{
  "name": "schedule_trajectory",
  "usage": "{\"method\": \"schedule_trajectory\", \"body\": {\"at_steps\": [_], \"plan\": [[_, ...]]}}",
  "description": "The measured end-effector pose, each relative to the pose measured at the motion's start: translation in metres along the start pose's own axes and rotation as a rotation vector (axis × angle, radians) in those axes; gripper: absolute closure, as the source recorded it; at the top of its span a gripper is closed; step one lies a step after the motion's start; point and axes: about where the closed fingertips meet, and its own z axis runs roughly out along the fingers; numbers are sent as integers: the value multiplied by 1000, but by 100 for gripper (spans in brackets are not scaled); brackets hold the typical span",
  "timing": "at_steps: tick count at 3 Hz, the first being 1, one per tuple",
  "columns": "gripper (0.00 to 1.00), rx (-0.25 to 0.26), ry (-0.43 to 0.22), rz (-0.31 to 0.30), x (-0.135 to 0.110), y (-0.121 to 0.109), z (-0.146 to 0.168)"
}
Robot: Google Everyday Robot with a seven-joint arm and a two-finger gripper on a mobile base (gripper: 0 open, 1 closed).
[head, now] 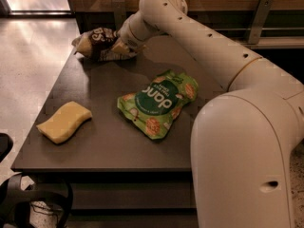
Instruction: Pick brown chip bag
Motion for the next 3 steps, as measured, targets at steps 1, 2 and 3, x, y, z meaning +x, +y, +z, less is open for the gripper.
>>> {"method": "schedule_trajectory", "body": {"at_steps": [1,2,3], "plan": [[100,36,-84,-33,-12,-11,-37],[100,68,-109,-63,-22,-20,-67],[100,119,-174,-68,-25,-35,-99]]}}
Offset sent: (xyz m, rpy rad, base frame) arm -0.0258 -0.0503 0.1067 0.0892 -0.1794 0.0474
